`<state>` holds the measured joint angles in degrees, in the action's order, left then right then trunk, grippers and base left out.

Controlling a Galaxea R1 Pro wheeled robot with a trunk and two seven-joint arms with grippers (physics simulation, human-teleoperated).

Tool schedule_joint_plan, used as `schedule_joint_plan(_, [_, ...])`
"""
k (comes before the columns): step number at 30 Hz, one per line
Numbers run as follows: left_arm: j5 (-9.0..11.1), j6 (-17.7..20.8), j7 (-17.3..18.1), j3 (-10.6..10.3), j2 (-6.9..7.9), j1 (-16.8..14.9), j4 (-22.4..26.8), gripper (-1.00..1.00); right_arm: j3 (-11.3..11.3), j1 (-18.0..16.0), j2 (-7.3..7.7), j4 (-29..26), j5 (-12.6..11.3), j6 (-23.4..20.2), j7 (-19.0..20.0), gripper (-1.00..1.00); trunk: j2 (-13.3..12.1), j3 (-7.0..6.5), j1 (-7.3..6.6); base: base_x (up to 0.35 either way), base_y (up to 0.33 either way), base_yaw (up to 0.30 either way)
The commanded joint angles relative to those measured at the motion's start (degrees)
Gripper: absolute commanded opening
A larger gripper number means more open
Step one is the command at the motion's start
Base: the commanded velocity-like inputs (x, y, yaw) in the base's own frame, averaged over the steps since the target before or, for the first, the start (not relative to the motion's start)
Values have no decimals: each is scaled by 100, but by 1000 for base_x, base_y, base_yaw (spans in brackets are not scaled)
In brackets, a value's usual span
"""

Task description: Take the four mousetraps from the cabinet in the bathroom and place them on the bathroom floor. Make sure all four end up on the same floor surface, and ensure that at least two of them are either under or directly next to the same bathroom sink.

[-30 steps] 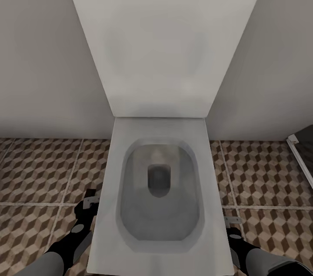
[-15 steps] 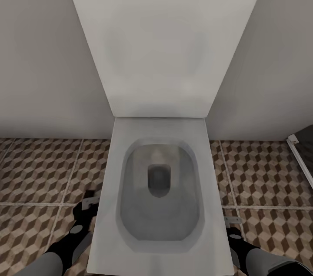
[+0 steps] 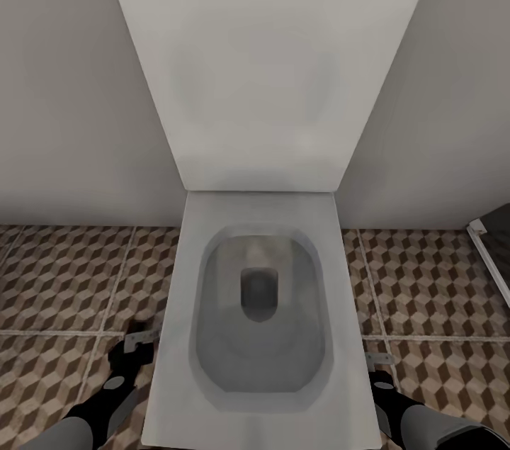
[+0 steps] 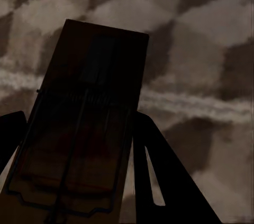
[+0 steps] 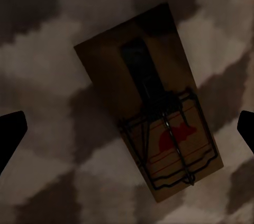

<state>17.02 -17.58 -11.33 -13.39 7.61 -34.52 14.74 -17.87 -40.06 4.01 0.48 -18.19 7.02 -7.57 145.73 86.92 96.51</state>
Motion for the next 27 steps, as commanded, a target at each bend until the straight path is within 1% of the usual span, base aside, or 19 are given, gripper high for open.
schedule_joint_plan(1, [36, -14, 16, -50, 4, -3, -25, -100, -49, -2, 0, 5, -53, 18, -8, 100, 1, 3, -1, 0, 0, 0])
schedule_joint_plan(2, [36, -13, 67, -50, 4, -3, -50, -100, -49, -2, 0, 5, -52, 19, -8, 100, 1, 3, -1, 0, 0, 0])
schedule_joint_plan(4, [37, -10, 282, -51, 9, -3, -137, -100, -48, -2, 2, 5, -53, 19, -8, 100, 1, 3, -1, 0, 0, 0])
schedule_joint_plan(7, [36, -9, 410, -53, 11, -3, -201, -100, -49, -2, 2, 5, -53, 19, -8, 100, 1, 3, -1, 0, 0, 0])
schedule_joint_plan(14, [-21, -8, 497, -73, 5, -3, -351, -100, -50, -2, 3, 5, -52, 19, -8, 100, 1, 3, -1, 0, 0, 0])
schedule_joint_plan(23, [-32, -8, 519, -84, 4, -3, -404, -100, -50, -2, 3, 5, -53, 24, -8, 100, 1, 3, -1, 0, 0, 0])
schedule_joint_plan(27, [-32, -8, 655, -91, -2, -3, -451, -100, -50, -2, 3, 5, -53, 25, -8, 100, 1, 3, -1, 0, 0, 0])
